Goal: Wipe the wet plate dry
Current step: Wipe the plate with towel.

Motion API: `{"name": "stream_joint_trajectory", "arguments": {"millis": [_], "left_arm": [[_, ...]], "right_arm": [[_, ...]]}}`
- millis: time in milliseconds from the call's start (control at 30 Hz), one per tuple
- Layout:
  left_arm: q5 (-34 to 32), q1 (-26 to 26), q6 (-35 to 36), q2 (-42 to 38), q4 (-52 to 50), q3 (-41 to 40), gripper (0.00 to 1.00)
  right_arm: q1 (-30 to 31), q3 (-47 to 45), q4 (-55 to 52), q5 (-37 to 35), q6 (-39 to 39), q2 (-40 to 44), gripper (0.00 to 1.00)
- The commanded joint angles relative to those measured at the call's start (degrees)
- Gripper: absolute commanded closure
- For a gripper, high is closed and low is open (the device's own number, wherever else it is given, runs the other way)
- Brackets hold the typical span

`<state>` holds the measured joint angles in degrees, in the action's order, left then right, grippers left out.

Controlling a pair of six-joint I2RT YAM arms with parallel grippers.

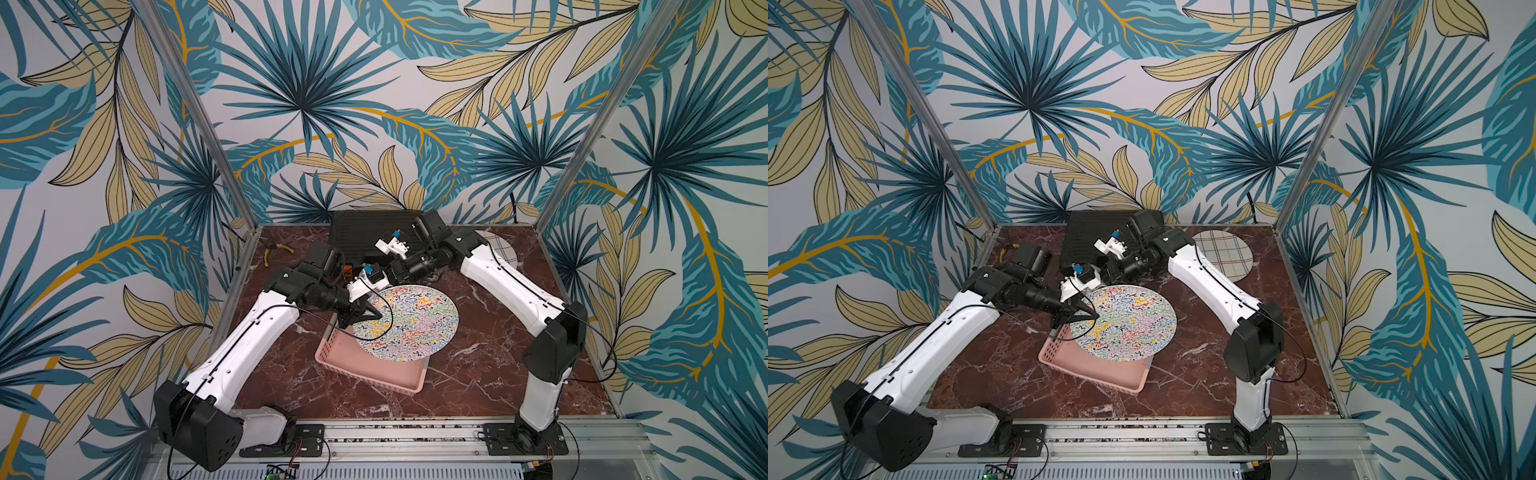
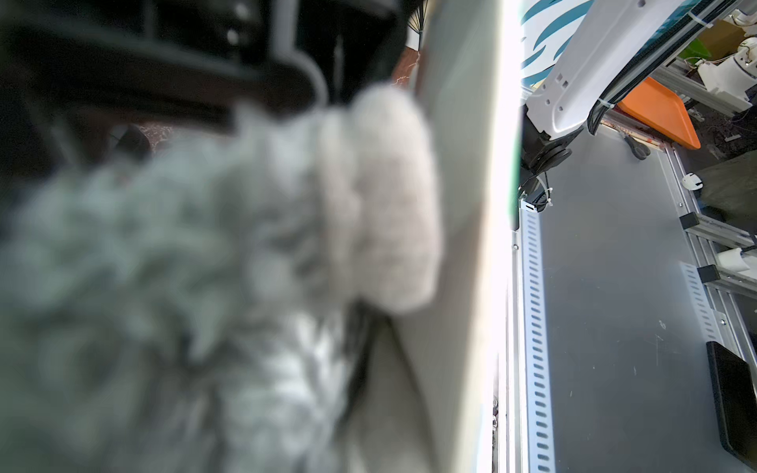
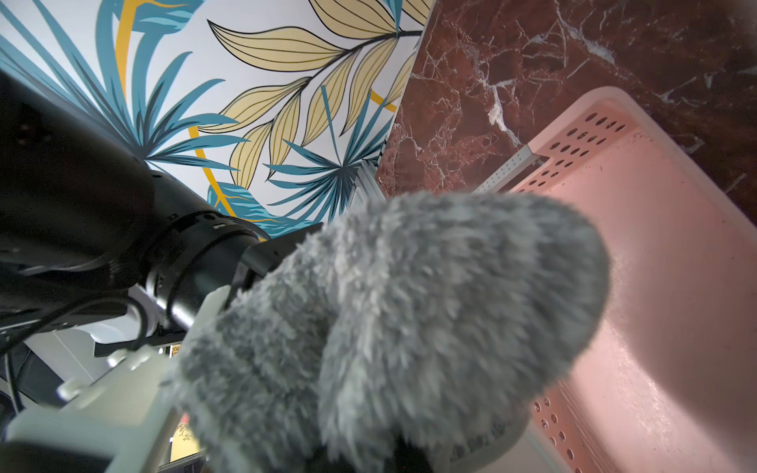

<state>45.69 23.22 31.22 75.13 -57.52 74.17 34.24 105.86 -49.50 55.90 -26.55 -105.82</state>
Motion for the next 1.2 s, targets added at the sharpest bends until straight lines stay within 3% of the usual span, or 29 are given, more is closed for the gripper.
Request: {"name": "stream_joint_trajectory", "arguments": {"millis": [0, 300, 600, 933, 1167], "left_arm": [[-2.43, -1.34, -2.91, -0.34, 5.26, 2.85, 1.0], [-3.92, -2.26, -3.86, -0.64, 5.82, 3.09, 1.0], [1.15, -6.02, -5.97, -1.78, 7.28, 4.23, 1.0], [5.25, -10.02, -9.17, -1.91, 9.68, 5.39, 1.0], [4.53, -12.11, -11.07, -2.27, 11.59, 4.61, 1.0]], "right_arm": [[-0.73, -5.23, 4.05, 5.03, -1.84, 5.69, 1.0], [-5.36, -14.65, 11.61, 4.75, -5.41, 12.69, 1.0], [-9.52, -23.35, 18.02, 4.6, -8.6, 17.84, 1.0], [-12.08, -28.76, 21.63, 4.24, -10.24, 19.85, 1.0], [-14.29, -30.87, 22.83, 4.38, -10.63, 21.25, 1.0]]}}
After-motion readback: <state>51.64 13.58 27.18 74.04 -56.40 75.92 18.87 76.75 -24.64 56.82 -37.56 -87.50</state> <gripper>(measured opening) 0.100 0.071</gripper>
